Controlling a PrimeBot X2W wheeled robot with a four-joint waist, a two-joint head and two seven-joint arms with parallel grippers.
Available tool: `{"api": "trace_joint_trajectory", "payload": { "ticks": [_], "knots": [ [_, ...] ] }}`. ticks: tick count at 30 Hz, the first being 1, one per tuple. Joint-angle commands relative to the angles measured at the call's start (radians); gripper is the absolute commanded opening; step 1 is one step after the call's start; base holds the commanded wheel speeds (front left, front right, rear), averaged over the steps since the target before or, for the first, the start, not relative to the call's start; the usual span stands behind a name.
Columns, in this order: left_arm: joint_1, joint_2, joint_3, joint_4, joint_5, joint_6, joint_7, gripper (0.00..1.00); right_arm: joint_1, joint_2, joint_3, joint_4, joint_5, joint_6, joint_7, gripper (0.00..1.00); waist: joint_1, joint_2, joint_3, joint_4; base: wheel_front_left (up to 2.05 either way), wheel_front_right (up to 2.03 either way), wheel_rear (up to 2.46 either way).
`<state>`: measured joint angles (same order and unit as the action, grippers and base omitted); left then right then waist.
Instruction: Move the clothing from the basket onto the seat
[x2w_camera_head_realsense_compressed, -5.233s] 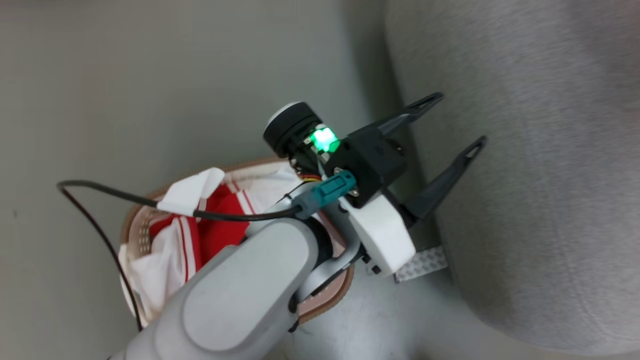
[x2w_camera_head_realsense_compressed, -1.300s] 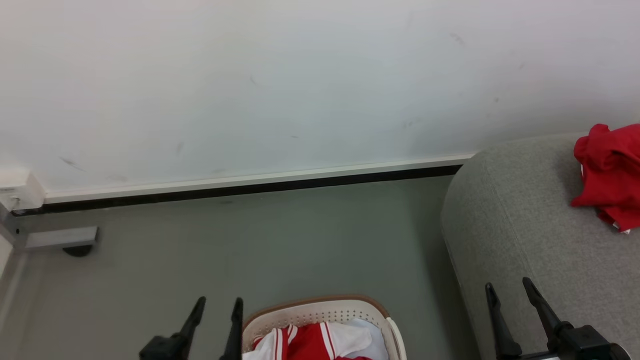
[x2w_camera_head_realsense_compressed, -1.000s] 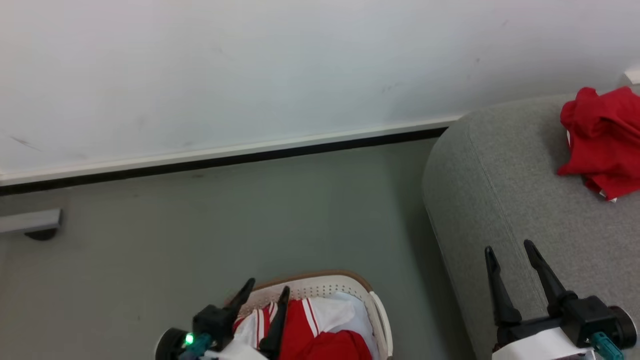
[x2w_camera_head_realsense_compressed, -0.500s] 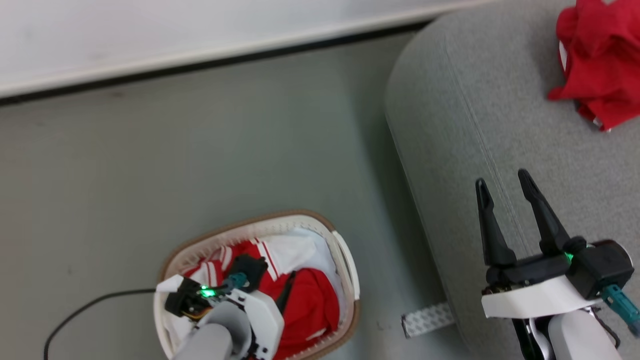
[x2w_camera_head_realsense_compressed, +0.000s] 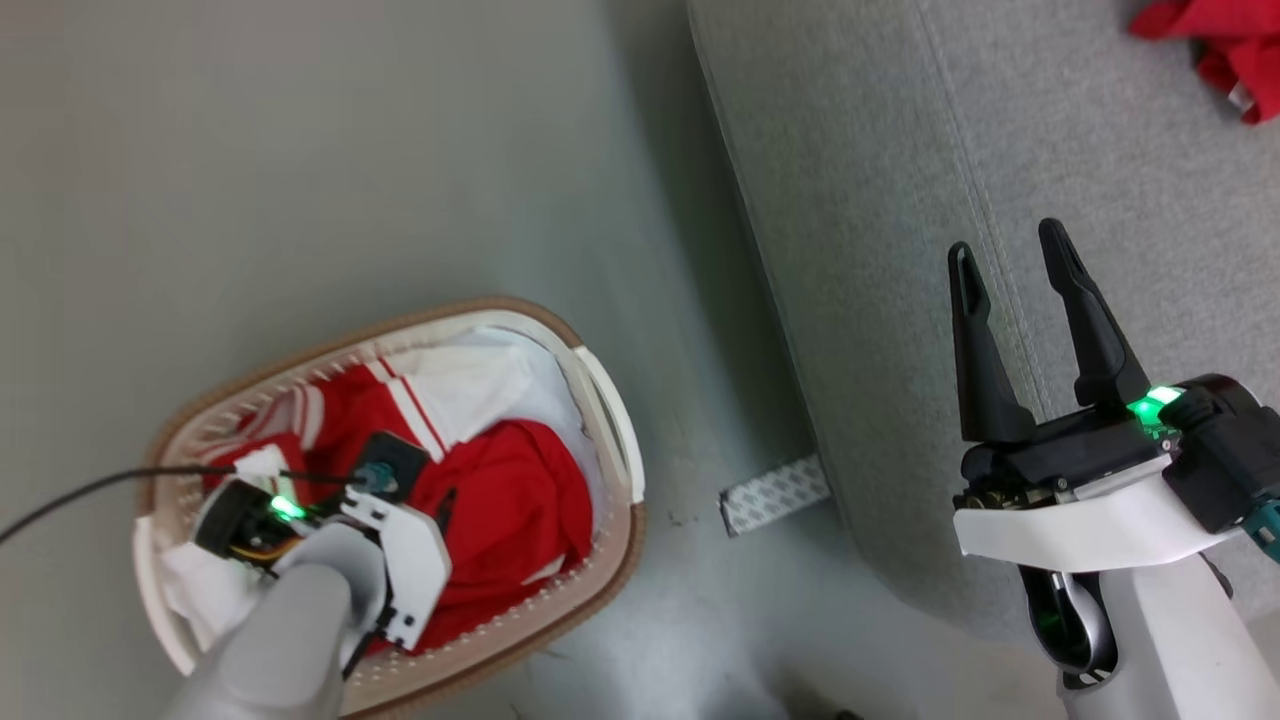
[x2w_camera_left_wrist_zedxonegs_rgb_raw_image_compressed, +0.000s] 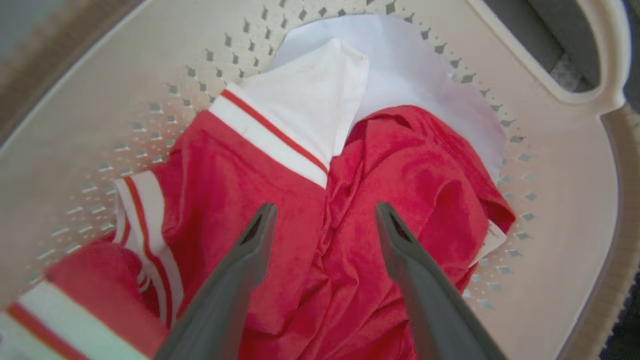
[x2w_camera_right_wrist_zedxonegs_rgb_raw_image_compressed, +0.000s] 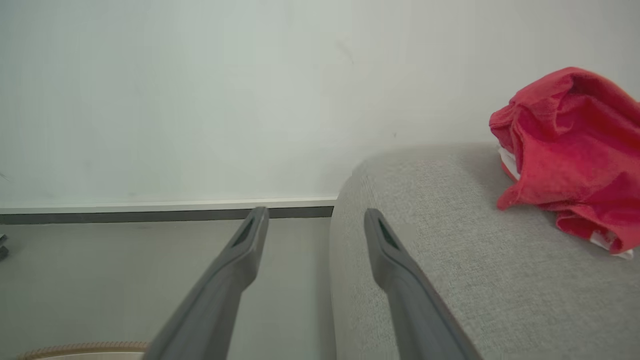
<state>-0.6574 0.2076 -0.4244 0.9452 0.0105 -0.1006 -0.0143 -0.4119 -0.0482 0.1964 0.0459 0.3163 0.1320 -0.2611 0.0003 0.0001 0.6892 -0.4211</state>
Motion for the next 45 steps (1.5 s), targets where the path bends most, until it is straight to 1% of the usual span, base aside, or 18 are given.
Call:
{"api": "trace_joint_trajectory", "payload": {
  "ticks": [1,4,6,10,13,14,15,16,21,27,34,41,45],
  "knots": [
    [-0.021,0.021,-0.001,0.013,0.018,0.005,0.005,1.0,-0.019,0.0,0.003,-0.008,0.017,-0.003,-0.002,1.0,-0.0003,-0.0001,0.084,-0.054,0.0,0.0,0.0],
    [-0.051,0.028,-0.019,0.044,0.031,0.005,0.011,1.0,-0.014,0.0,-0.013,-0.024,0.021,-0.003,-0.002,1.0,-0.0003,-0.0001,0.117,-0.047,0.02,0.02,0.02],
    [-0.077,0.043,-0.03,0.062,0.042,0.008,0.011,1.0,-0.013,0.0,-0.019,-0.037,0.021,-0.003,-0.002,1.0,-0.0003,-0.0001,0.14,-0.037,0.16,0.16,0.16],
    [-0.121,0.073,-0.038,0.098,0.05,0.016,-0.007,1.0,-0.016,0.0,0.002,-0.072,0.023,-0.003,-0.002,1.0,-0.0003,-0.0001,0.187,-0.009,0.16,0.16,0.16],
    [-0.136,0.086,-0.044,0.118,0.049,0.013,-0.021,1.0,-0.013,0.0,0.018,-0.081,0.022,-0.003,-0.002,1.0,-0.0003,-0.0001,0.202,0.0,0.08,0.08,0.08],
    [-0.138,0.088,-0.046,0.123,0.049,0.013,-0.03,0.72,-0.014,-0.001,0.019,-0.083,0.021,-0.003,-0.002,1.0,-0.0003,-0.0001,0.206,0.002,0.05,0.05,0.05],
    [-0.141,0.09,-0.047,0.127,0.047,0.014,-0.038,0.38,-0.015,-0.001,0.021,-0.085,0.023,-0.003,-0.002,1.0,-0.0003,-0.0001,0.208,0.004,0.02,0.02,0.02],
    [-0.145,0.089,-0.045,0.131,0.04,0.014,-0.048,0.0,-0.015,-0.001,0.02,-0.086,0.029,-0.003,-0.002,1.0,-0.0003,-0.0001,0.21,0.005,0.0,0.0,0.0],
    [-0.157,0.077,-0.047,0.142,0.02,0.008,-0.084,0.0,-0.027,-0.001,0.016,-0.071,0.046,-0.003,-0.002,1.0,-0.0003,-0.0001,0.203,0.002,0.0,0.0,0.0],
    [-0.132,0.016,-0.042,0.135,-0.026,-0.005,-0.144,0.0,-0.015,-0.001,-0.004,-0.037,0.041,-0.003,-0.002,1.0,-0.0003,-0.0001,0.122,0.049,0.0,0.0,0.0],
    [-0.059,-0.068,-0.028,0.114,-0.101,-0.018,-0.207,0.0,0.039,-0.001,-0.044,0.018,0.006,-0.003,-0.002,1.0,-0.0003,-0.0001,-0.039,0.134,0.0,0.0,0.0],
    [0.036,-0.12,-0.026,0.047,-0.181,-0.026,-0.236,0.0,0.119,-0.002,-0.09,0.074,-0.04,-0.003,-0.002,1.0,-0.0003,-0.0001,-0.226,0.215,0.0,0.0,0.0],
    [0.081,-0.137,-0.036,-0.006,-0.212,-0.029,-0.24,0.0,0.178,-0.002,-0.11,0.112,-0.078,-0.003,-0.002,1.0,-0.0003,-0.0001,-0.333,0.263,0.0,0.0,0.0]
  ]
}}
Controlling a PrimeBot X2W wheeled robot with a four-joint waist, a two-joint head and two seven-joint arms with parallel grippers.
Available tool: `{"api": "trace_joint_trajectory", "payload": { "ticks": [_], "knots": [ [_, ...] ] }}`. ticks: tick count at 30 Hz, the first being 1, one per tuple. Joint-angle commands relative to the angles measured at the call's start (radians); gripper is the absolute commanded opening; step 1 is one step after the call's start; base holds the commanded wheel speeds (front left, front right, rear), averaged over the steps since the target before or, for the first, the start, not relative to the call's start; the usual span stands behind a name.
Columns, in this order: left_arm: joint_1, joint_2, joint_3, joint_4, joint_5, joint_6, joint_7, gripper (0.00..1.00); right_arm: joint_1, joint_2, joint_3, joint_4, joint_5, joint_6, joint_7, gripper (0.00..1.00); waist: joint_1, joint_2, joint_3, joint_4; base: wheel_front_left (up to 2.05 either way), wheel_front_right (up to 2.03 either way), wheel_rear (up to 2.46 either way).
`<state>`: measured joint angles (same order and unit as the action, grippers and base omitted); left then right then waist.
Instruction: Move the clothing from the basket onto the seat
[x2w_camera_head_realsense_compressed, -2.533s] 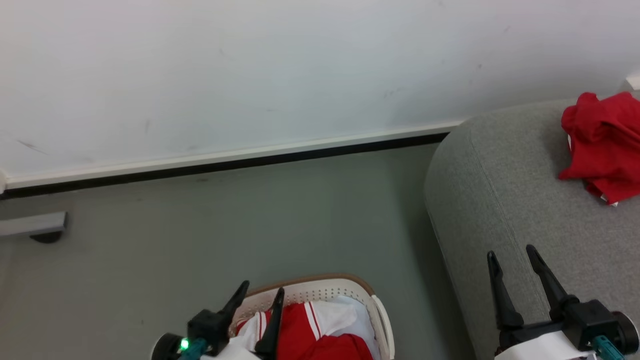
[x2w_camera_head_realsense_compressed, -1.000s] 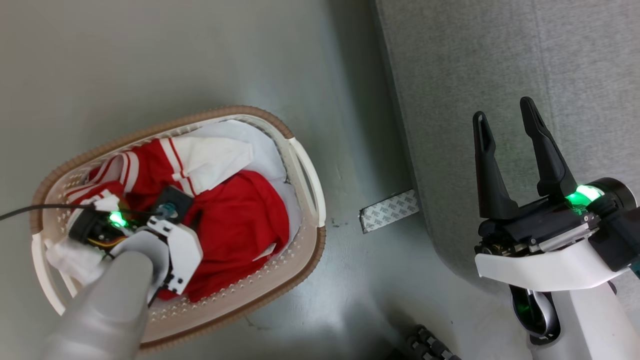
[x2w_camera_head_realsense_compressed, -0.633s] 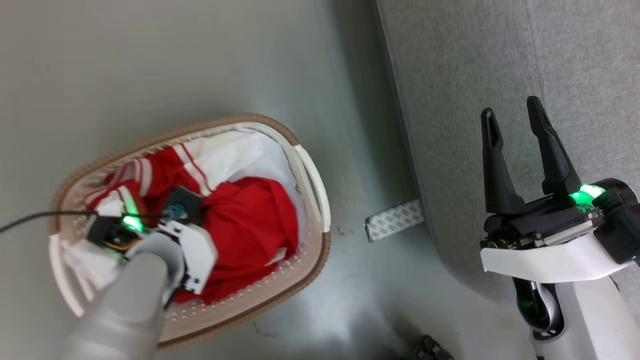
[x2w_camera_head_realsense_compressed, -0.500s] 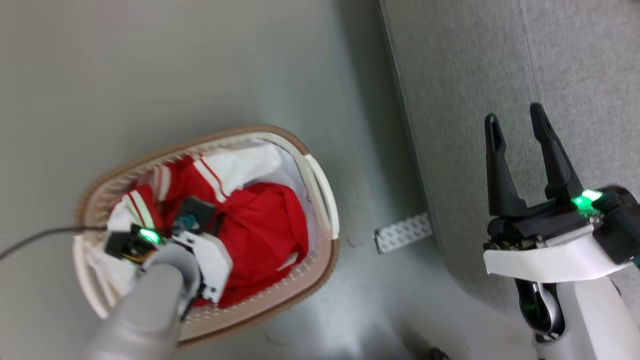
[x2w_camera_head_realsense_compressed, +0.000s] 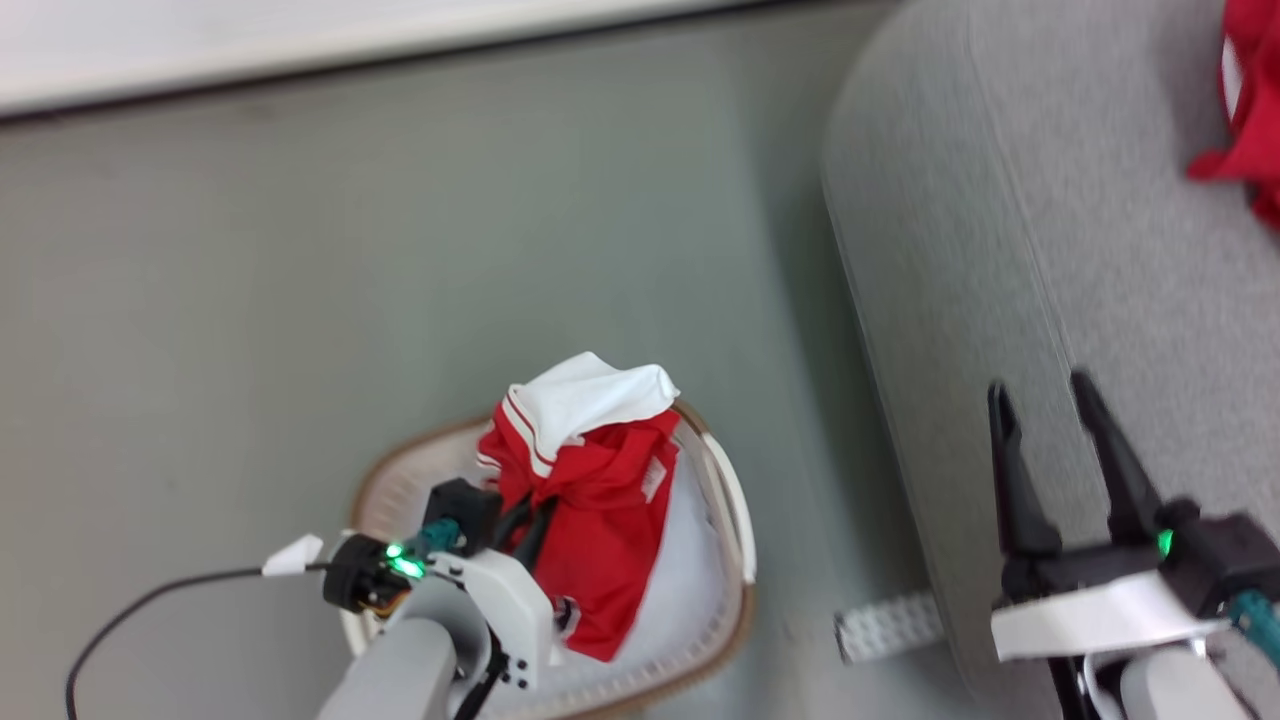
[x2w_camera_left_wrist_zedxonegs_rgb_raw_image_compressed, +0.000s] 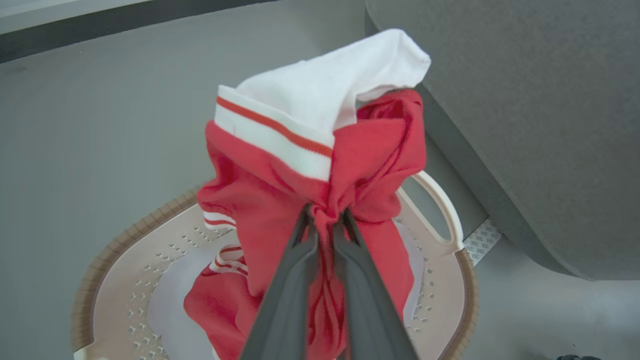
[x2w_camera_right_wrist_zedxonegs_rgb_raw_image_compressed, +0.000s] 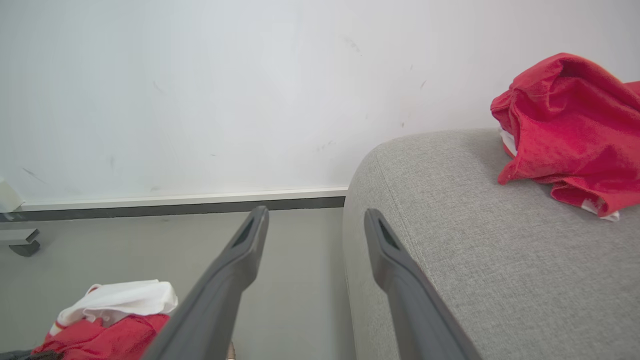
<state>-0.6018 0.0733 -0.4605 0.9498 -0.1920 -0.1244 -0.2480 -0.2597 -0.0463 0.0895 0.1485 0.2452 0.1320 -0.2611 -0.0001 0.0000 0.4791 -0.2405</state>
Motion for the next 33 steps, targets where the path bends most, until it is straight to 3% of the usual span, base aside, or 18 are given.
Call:
{"api": "trace_joint_trajectory", "payload": {
  "ticks": [1,11,18,33],
  "knots": [
    [0.036,-0.007,-0.003,-0.024,-0.02,-0.005,-0.007,0.0,0.041,-0.004,-0.013,0.02,-0.016,-0.003,-0.002,1.0,0.0001,0.0,-0.152,0.094,0.0,0.0,0.0],
    [0.13,-0.018,-0.003,-0.177,-0.099,0.017,0.028,0.0,0.162,-0.004,-0.042,0.08,-0.049,-0.003,-0.002,1.0,0.0001,0.0,-0.351,0.155,0.0,0.0,0.0],
    [0.212,-0.018,0.012,-0.321,-0.142,0.06,0.078,0.0,0.236,-0.004,-0.043,0.111,-0.054,-0.003,-0.002,1.0,0.0001,0.0,-0.466,0.178,0.0,0.0,0.0],
    [0.287,0.071,0.072,-0.667,-0.179,0.143,0.199,0.0,0.304,-0.004,-0.055,0.119,-0.058,-0.003,-0.002,1.0,0.0001,0.0,-0.538,0.195,0.0,0.0,0.0]
  ]
}}
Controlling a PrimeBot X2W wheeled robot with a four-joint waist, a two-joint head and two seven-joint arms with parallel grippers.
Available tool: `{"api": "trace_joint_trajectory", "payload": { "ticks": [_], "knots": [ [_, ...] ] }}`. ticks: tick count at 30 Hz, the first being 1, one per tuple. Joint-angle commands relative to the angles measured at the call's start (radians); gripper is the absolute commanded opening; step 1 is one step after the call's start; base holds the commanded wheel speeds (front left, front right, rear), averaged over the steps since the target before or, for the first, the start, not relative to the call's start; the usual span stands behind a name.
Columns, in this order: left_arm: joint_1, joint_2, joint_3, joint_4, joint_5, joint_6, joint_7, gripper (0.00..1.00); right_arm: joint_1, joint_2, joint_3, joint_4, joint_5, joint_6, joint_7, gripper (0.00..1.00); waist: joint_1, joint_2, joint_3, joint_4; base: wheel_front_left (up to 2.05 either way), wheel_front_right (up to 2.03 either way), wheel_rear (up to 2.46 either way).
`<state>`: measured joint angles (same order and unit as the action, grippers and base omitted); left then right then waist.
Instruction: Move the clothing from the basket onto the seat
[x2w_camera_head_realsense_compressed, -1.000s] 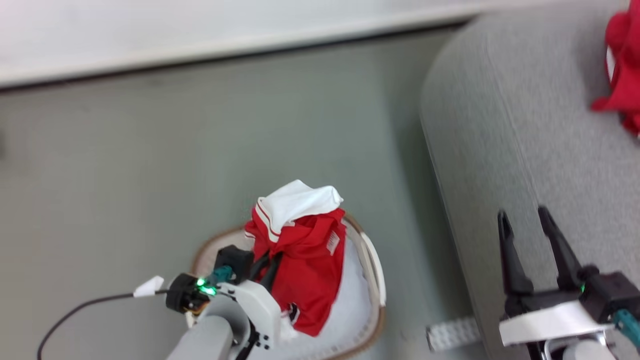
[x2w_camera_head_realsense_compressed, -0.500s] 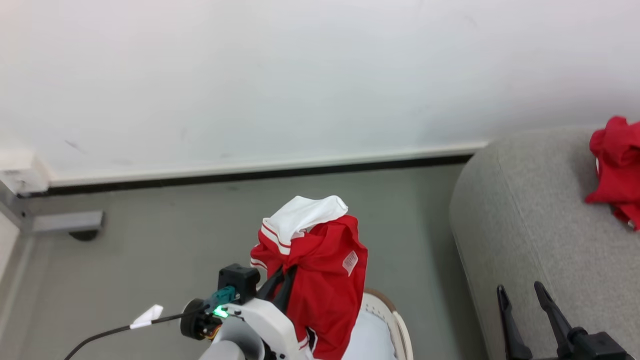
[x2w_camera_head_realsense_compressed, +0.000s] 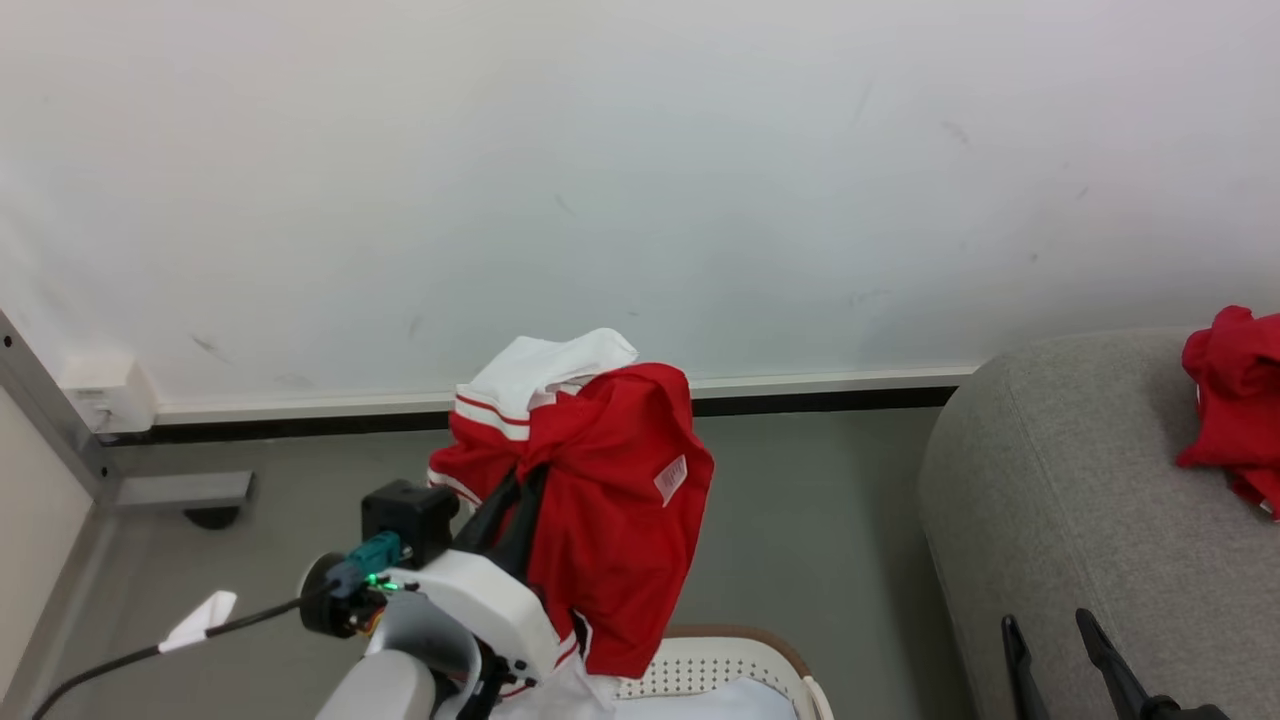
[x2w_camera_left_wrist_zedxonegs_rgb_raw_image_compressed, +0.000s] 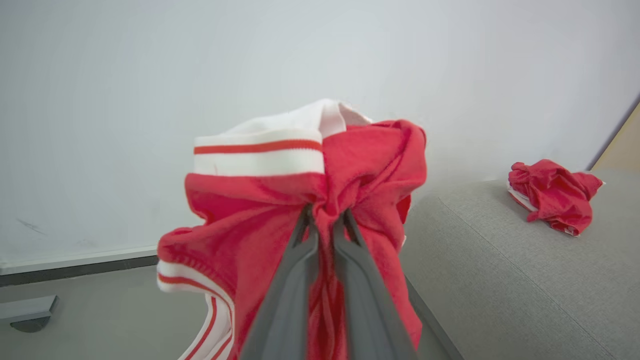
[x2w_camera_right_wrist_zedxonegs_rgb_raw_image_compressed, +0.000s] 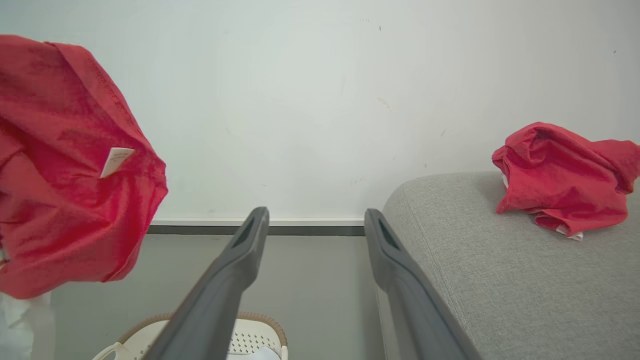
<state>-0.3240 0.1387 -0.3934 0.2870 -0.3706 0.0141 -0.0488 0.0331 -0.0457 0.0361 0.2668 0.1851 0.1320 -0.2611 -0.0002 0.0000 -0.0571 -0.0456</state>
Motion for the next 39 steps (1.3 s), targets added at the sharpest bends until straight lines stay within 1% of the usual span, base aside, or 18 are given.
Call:
{"api": "trace_joint_trajectory", "payload": {
  "ticks": [1,6,12,15,20,25,31,34,39],
  "knots": [
    [0.009,0.009,0.006,-0.022,-0.004,0.005,0.006,0.0,0.017,-0.004,-0.003,0.0,0.002,-0.003,-0.002,1.0,0.0002,0.0,-0.006,0.001,0.0,0.0,0.0],
    [-0.008,0.023,0.017,-0.105,-0.012,0.02,0.039,0.0,0.03,-0.01,0.004,-0.005,-0.003,-0.003,-0.002,1.0,0.0002,0.0,-0.015,0.002,0.0,0.0,0.0],
    [-0.016,0.021,0.006,-0.18,-0.011,0.03,0.069,0.0,0.032,-0.016,0.03,-0.024,-0.007,-0.003,-0.002,1.0,0.0002,0.0,-0.019,-0.001,0.0,0.0,0.0],
    [-0.011,0.013,-0.006,-0.208,-0.014,0.032,0.078,0.0,0.029,-0.023,0.053,-0.038,0.001,-0.003,-0.002,1.0,0.0002,0.0,-0.019,-0.004,0.0,0.0,0.0],
    [-0.004,0.004,-0.023,-0.238,-0.014,0.035,0.089,0.0,0.012,-0.051,0.111,-0.075,0.008,-0.003,-0.002,1.0,0.0002,0.0,-0.018,-0.01,0.0,0.0,0.0],
    [-0.009,0.003,-0.034,-0.251,-0.013,0.038,0.095,0.0,-0.03,-0.1,0.244,-0.093,0.039,-0.003,-0.001,1.0,0.0002,0.0,-0.014,-0.012,0.0,0.0,0.0],
    [-0.017,-0.002,-0.049,-0.247,-0.013,0.033,0.098,0.0,-0.164,-0.148,0.45,-0.096,0.122,-0.003,0.057,1.0,0.0002,0.0,-0.008,-0.011,0.0,0.0,0.0],
    [-0.021,-0.008,-0.059,-0.242,-0.013,0.03,0.096,0.0,-0.246,-0.154,0.539,-0.075,0.171,-0.003,0.083,1.0,0.0002,0.0,-0.006,-0.005,0.0,0.0,0.0],
    [-0.028,-0.013,-0.076,-0.231,-0.014,0.025,0.095,0.0,-0.368,-0.142,0.647,0.005,0.231,-0.003,0.104,1.0,0.0002,0.0,-0.008,0.011,0.0,0.0,0.0]
  ]
}}
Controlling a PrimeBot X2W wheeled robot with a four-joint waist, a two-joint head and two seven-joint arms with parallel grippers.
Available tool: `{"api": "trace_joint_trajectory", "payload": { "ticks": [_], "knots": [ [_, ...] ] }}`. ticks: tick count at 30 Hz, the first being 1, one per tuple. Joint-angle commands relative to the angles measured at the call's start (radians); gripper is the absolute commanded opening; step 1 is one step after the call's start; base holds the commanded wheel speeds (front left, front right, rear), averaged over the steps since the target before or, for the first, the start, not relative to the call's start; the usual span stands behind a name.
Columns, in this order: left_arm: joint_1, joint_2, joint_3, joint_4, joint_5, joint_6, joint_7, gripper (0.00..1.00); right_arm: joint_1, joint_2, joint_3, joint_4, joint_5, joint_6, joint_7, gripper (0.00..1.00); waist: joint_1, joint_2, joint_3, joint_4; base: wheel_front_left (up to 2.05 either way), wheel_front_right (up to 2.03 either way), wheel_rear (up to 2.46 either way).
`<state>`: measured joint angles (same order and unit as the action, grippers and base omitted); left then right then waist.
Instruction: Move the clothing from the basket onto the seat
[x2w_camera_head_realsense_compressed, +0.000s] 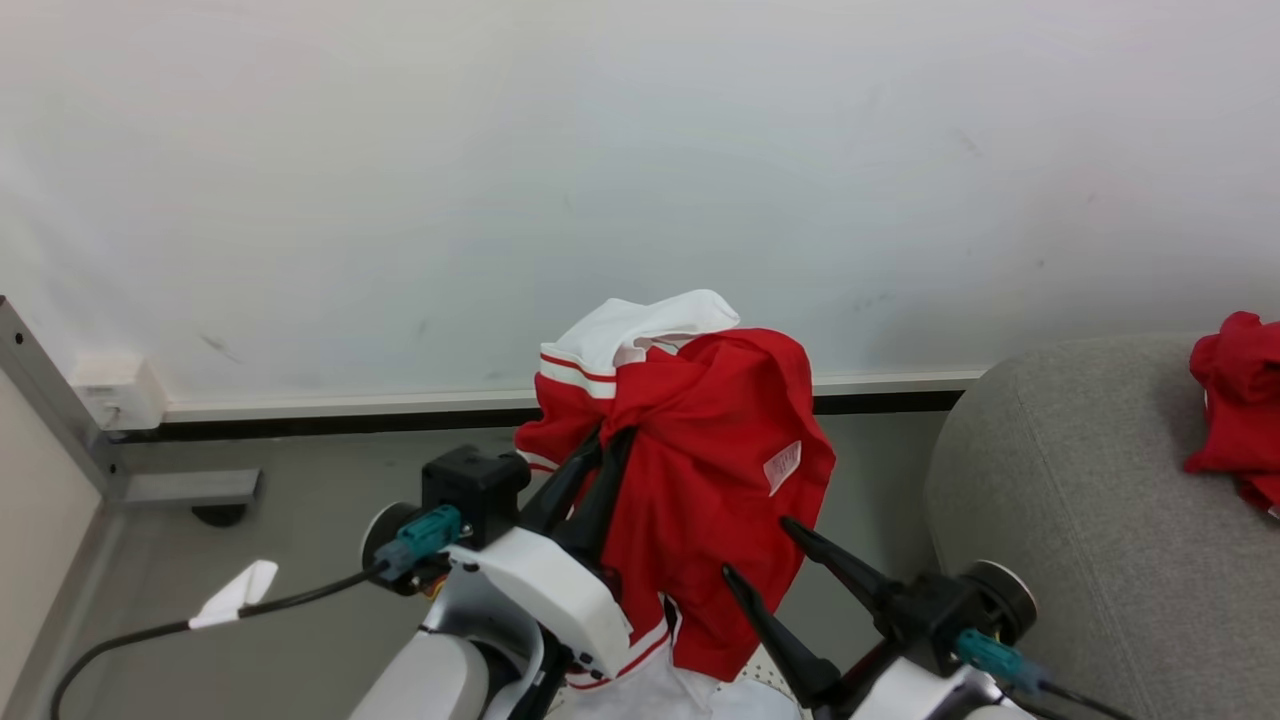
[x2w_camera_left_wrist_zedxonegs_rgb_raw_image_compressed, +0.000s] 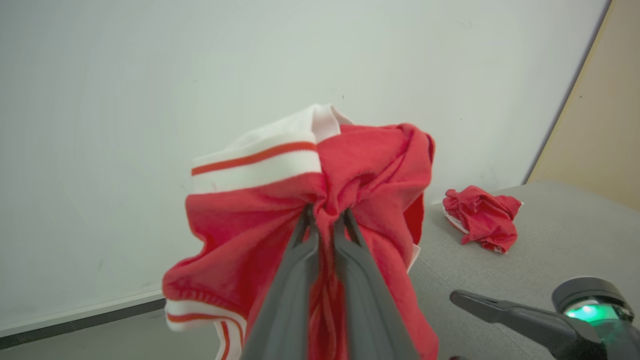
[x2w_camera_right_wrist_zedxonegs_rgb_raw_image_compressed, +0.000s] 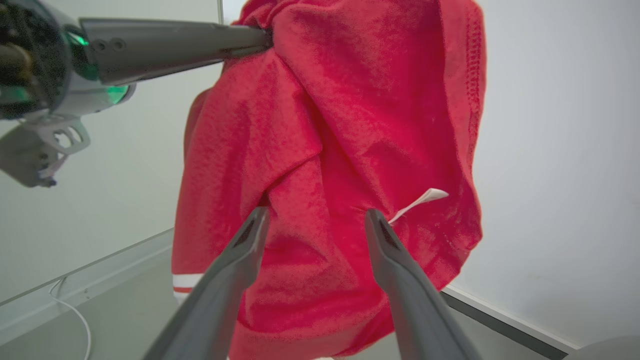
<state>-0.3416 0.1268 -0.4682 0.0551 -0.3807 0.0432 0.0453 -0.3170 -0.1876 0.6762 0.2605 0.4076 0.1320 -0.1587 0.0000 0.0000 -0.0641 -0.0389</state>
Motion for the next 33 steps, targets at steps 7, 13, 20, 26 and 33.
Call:
{"api": "trace_joint_trajectory", "payload": {
  "ticks": [7,13,20,26,33],
  "knots": [
    [-0.022,-0.008,-0.027,0.016,-0.001,-0.011,0.005,0.0,-0.144,0.048,0.128,0.17,0.12,-0.003,0.012,1.0,0.0,0.0,-0.01,0.028,0.0,0.0,0.0],
    [-0.03,-0.021,-0.052,0.024,-0.004,-0.013,0.012,0.0,-0.225,0.091,0.221,0.303,0.215,-0.003,-0.022,1.0,0.0,0.0,-0.022,0.042,0.0,0.0,0.0],
    [-0.029,-0.021,-0.068,0.034,-0.008,-0.013,0.016,0.0,-0.286,0.123,0.269,0.397,0.328,-0.002,-0.083,0.0,0.0,0.0,-0.028,0.051,0.0,0.0,0.0],
    [-0.02,-0.011,-0.067,0.043,-0.003,-0.002,0.009,0.06,-0.302,0.126,0.284,0.407,0.378,-0.002,-0.103,0.0,0.0,0.0,-0.024,0.049,0.0,0.0,0.0],
    [-0.011,-0.004,-0.07,0.05,-0.001,0.006,0.01,1.0,-0.279,0.114,0.217,0.362,0.37,-0.002,-0.106,0.0,0.0,0.0,-0.019,0.035,0.0,0.0,0.0]
  ]
}}
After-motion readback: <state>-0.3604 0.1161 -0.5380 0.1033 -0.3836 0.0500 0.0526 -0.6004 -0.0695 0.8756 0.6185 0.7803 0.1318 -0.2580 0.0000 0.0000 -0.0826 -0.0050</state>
